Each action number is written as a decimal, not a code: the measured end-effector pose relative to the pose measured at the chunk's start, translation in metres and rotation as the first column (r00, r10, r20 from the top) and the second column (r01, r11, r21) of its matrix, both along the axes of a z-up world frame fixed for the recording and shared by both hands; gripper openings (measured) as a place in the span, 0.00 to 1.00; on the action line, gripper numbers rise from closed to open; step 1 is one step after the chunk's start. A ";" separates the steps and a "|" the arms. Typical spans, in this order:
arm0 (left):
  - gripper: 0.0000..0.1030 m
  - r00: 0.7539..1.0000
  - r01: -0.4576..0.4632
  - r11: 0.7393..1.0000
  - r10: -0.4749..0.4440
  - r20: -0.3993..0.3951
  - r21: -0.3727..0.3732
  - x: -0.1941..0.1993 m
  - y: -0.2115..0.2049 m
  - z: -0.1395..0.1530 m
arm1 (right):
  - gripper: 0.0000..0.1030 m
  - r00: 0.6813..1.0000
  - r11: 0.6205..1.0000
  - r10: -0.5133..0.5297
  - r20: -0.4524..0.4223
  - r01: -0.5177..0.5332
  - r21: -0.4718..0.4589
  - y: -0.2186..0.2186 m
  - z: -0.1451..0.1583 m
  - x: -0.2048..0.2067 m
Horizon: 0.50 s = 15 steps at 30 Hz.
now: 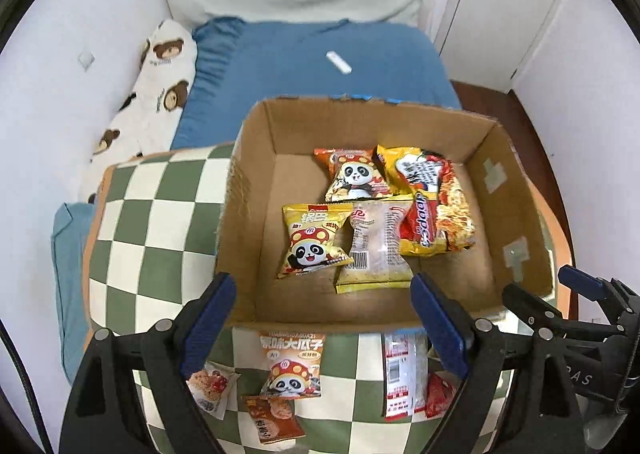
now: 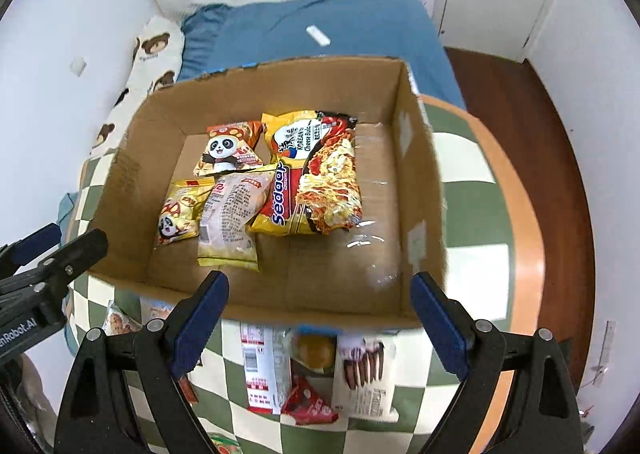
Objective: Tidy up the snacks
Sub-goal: 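Carry both bags into the cardboard box and release them, then grasp the brown cookie packet with left tool while right grasps the red-white sausage stick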
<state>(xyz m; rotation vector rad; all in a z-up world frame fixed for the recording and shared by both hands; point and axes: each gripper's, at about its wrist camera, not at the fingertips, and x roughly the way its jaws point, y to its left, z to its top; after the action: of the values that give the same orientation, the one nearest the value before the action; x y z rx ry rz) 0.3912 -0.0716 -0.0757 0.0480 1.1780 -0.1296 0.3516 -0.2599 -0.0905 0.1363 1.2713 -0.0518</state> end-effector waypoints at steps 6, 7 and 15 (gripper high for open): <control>0.87 0.996 0.037 0.999 -0.035 0.077 -0.026 -0.036 0.004 0.031 | 0.91 0.995 1.000 -0.009 0.100 0.011 -0.024 0.010 0.037 -0.040; 0.87 0.996 0.041 0.999 -0.038 0.085 -0.029 -0.041 0.005 0.035 | 0.91 0.993 1.000 -0.011 0.115 0.013 -0.022 0.012 0.044 -0.046; 0.87 0.994 0.068 0.997 -0.064 0.087 -0.037 -0.084 0.021 0.038 | 0.91 0.992 0.996 -0.044 0.119 0.034 0.083 0.028 0.051 -0.098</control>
<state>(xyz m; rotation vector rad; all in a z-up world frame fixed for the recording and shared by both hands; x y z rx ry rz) 0.3068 -0.0506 -0.0376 0.0566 1.0878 -0.2075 0.2537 -0.2322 -0.0391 0.2310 1.1507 -0.0255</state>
